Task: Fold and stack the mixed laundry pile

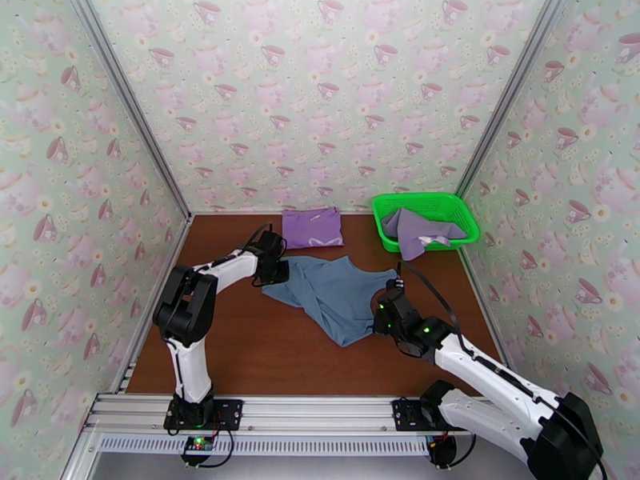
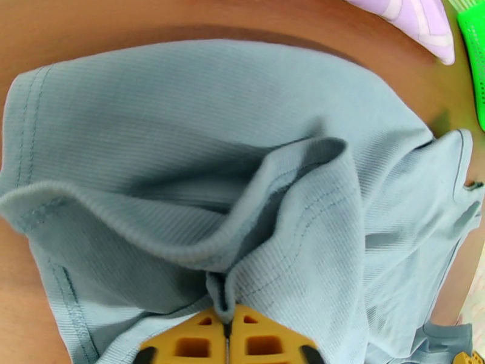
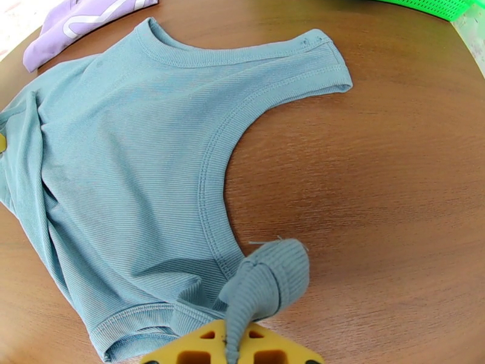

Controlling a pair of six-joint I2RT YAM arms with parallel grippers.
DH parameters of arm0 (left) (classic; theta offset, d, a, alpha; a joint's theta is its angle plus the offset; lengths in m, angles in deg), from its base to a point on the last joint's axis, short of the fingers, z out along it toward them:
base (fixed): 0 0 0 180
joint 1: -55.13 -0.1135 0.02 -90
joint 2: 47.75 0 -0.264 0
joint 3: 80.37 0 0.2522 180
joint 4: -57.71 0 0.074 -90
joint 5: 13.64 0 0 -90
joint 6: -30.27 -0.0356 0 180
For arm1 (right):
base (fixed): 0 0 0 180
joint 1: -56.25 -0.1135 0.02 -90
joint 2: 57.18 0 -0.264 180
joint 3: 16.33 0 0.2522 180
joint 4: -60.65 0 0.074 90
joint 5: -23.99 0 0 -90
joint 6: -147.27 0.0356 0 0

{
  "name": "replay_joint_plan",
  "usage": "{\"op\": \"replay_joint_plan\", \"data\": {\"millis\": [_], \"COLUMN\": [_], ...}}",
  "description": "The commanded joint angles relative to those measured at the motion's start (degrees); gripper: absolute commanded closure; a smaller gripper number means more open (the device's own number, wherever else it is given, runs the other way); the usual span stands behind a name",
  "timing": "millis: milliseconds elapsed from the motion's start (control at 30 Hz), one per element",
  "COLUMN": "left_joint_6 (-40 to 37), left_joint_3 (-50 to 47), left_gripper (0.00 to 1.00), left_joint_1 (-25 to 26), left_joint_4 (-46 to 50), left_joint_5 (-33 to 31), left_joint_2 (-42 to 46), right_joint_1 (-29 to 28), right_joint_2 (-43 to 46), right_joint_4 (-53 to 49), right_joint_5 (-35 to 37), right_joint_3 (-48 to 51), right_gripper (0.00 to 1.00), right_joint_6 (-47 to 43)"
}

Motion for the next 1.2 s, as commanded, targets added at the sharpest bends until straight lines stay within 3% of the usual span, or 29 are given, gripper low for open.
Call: {"op": "replay_joint_plan", "data": {"millis": [0, 300, 367, 467, 567, 900, 1167], "left_joint_6": [0.5, -1.6, -1.6, -1.4, -1.3, -1.7, -0.3], "left_joint_3": [3.7, 18.1, 20.8, 23.7, 25.3, 26.8, 32.6], "left_gripper": [1.0, 0.93, 0.83, 0.6, 0.5, 0.5, 0.59], "left_joint_1": [0.9, 4.4, 5.4, 6.7, 7.8, 7.7, 6.7], "left_joint_4": [0.7, 10.2, 10.7, 10.9, 10.7, 13.1, 17.0], "left_joint_5": [1.4, 3.7, 4.2, 4.5, 4.3, 1.1, -3.8], "left_joint_2": [2.3, -5.8, -8.5, -11.3, -12.3, -12.2, -18.0], "right_joint_1": [0.3, 0.3, 0.3, 0.3, 0.3, 0.3, 0.3], "right_joint_2": [0.5, -0.9, -1.0, -0.9, -0.7, -0.7, 0.2], "right_joint_4": [-0.5, 0.8, 0.8, 0.5, 0.1, 0.8, 0.6], "right_joint_5": [-0.3, -1.3, -1.5, -1.4, -1.3, -1.8, -2.0], "right_joint_3": [-0.7, -0.7, -0.8, -0.9, -0.9, -0.2, 0.5], "right_gripper": [1.0, 1.0, 1.0, 1.0, 1.0, 1.0, 1.0], "right_joint_6": [0.8, 1.1, 1.1, 1.0, 1.0, 1.3, 1.5]}}
